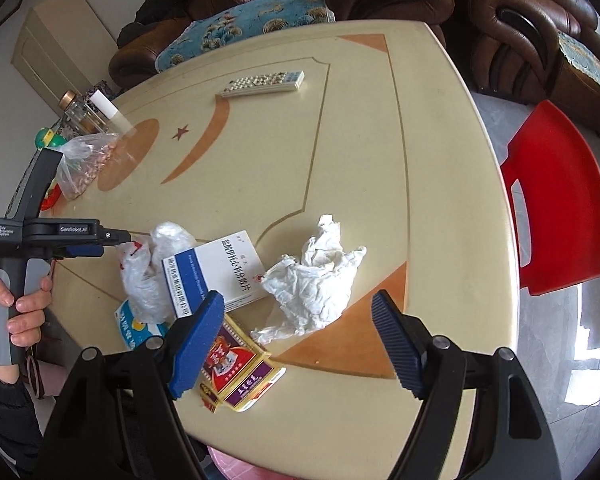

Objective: Collect trash
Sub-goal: 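Grasp the red cube with left tool while right tool grasps the crumpled tissue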

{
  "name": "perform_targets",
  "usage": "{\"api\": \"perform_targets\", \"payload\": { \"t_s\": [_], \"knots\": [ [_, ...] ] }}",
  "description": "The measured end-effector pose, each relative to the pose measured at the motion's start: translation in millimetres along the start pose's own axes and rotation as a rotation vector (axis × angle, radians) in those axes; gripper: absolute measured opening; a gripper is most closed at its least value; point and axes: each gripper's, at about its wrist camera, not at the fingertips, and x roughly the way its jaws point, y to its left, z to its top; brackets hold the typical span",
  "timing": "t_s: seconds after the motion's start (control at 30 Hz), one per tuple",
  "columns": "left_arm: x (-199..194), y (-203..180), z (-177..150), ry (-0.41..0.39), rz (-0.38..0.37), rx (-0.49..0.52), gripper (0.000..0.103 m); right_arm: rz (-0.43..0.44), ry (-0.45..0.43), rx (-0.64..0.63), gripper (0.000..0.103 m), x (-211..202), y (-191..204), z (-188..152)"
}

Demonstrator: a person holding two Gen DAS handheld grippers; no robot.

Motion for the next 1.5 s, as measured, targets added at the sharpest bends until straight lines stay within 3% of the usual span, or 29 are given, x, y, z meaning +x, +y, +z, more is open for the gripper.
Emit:
{"api": "perform_targets", "payload": {
  "t_s": [0.33, 0.67, 0.87, 0.97, 1.13, 1.27, 1.33, 1.4, 1.5],
  "knots": [
    [27, -11, 9, 0.039, -0.009, -0.018, 0.076, 0.004, 0.034, 0.032, 0.075, 26, -12, 3],
    [28, -21, 2, 0.007, 0.012, -0.034, 0.070, 0.061, 0.051, 0.069, 0.074, 47, -11, 9],
    [31, -34, -10, -0.021, 0.074, -0.027, 0.063, 0.088, 0.043, 0.101, 0.074, 54, -17, 9],
    [31, -37, -12, -0.037, 0.111, -0.045, 0.055, 0.099, 0.047, 0.109, 0.074, 58, -20, 8],
    [32, -47, -15, -0.031, 0.119, -0.062, 0.050, 0.117, 0.047, 0.123, 0.074, 63, -21, 7],
    [32, -52, -12, -0.032, 0.124, -0.063, 0.040, 0.126, 0.046, 0.123, 0.074, 69, -16, 11],
    [32, -56, -12, -0.032, 0.127, -0.057, 0.030, 0.129, 0.044, 0.117, 0.065, 71, -13, 11],
    [30, -57, -9, -0.028, 0.116, -0.048, 0.029, 0.132, 0.049, 0.108, 0.052, 73, -10, 11],
    [28, -54, -7, -0.021, 0.084, -0.044, 0.029, 0.121, 0.050, 0.103, 0.041, 74, -10, 12]
  ]
}}
